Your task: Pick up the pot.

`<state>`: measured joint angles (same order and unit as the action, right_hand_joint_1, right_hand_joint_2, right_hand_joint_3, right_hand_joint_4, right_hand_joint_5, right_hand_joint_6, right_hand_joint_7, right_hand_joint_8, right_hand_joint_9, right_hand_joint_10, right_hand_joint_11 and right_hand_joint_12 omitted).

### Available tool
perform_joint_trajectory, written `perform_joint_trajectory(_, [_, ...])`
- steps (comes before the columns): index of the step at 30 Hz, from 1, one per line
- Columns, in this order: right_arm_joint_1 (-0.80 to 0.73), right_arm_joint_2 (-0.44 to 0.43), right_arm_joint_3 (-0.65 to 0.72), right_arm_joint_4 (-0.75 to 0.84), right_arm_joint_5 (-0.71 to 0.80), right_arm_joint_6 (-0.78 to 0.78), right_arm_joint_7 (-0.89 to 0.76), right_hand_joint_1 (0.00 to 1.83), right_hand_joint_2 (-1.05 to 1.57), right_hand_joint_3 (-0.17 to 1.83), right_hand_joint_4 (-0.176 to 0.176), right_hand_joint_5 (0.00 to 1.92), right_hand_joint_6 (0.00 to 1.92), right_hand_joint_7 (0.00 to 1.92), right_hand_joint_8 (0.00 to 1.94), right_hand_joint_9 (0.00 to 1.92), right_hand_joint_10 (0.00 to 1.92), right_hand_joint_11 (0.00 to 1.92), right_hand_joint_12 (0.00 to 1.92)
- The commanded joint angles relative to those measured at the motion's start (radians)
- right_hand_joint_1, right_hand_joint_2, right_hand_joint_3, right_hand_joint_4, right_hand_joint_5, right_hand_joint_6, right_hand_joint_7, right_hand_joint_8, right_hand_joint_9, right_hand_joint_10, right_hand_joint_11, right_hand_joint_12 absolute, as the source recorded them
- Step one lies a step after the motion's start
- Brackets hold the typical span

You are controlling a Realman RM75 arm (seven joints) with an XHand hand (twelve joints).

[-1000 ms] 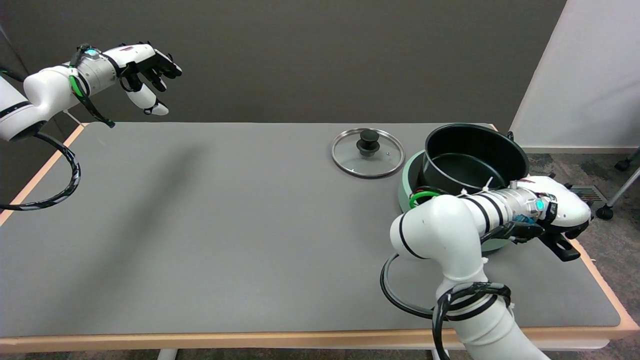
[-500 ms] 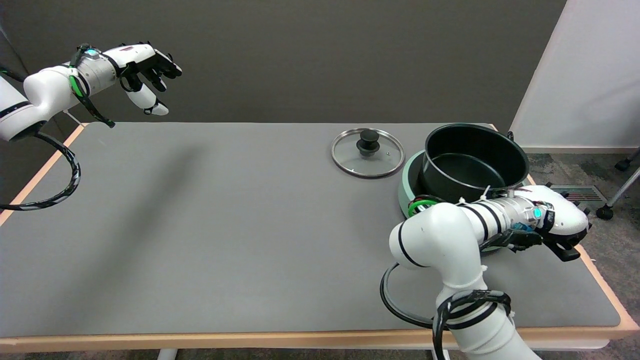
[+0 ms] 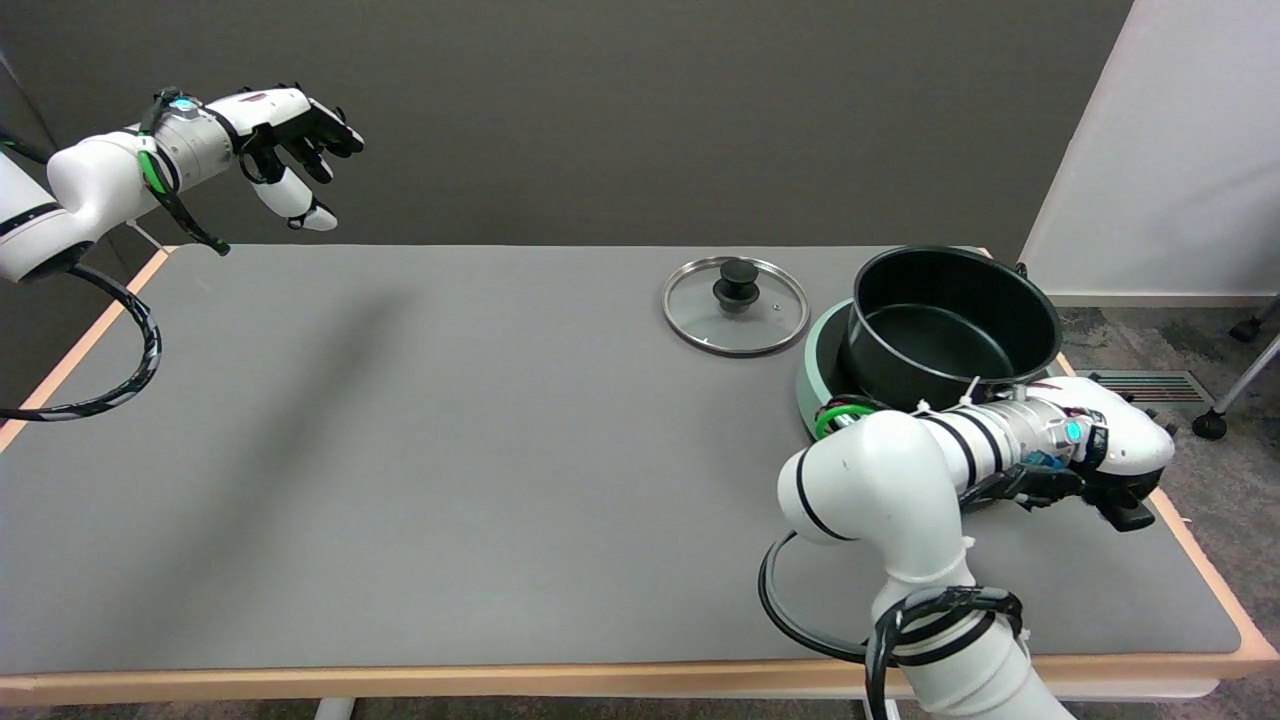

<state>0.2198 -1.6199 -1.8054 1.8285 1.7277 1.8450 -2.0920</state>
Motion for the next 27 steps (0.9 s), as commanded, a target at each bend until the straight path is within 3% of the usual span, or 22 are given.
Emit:
perform_joint_trajectory(1, [0.007,0.003,-0.010,0.007,-0.002,0.000,-0.007,1.25,-0.17,1.13,-0.003,1.11,1.11,1.11,1.11,1.11,1.11,1.11,1.11])
perform_joint_trajectory(5, [0.010,0.007,-0.010,0.010,-0.004,-0.002,-0.007,1.27,-0.09,0.96,-0.022,1.18,1.18,1.18,1.18,1.18,1.18,1.18,1.18])
perform_joint_trajectory(9, [0.014,0.015,-0.015,0.017,0.001,-0.002,-0.007,1.26,0.01,0.91,-0.046,1.27,1.27,1.27,1.27,1.27,1.27,1.27,1.27])
perform_joint_trajectory(13, [0.020,0.021,-0.021,0.019,0.002,-0.002,-0.007,1.26,0.27,0.67,-0.105,1.55,1.55,1.55,1.55,1.55,1.55,1.55,1.55])
perform_joint_trajectory(15, [0.024,0.021,-0.021,0.020,0.002,-0.002,-0.007,1.24,0.43,0.56,-0.055,1.78,1.78,1.78,1.78,1.78,1.78,1.78,1.78])
perform_joint_trajectory(18, [0.025,0.021,-0.022,0.022,0.002,-0.002,-0.007,1.21,0.50,0.57,-0.017,1.91,1.91,1.91,1.91,1.91,1.91,1.91,1.91])
perform_joint_trajectory(27, [0.021,0.021,-0.026,0.022,0.005,-0.002,-0.009,1.26,0.26,0.68,-0.020,1.92,1.92,1.92,1.92,1.92,1.92,1.92,1.92])
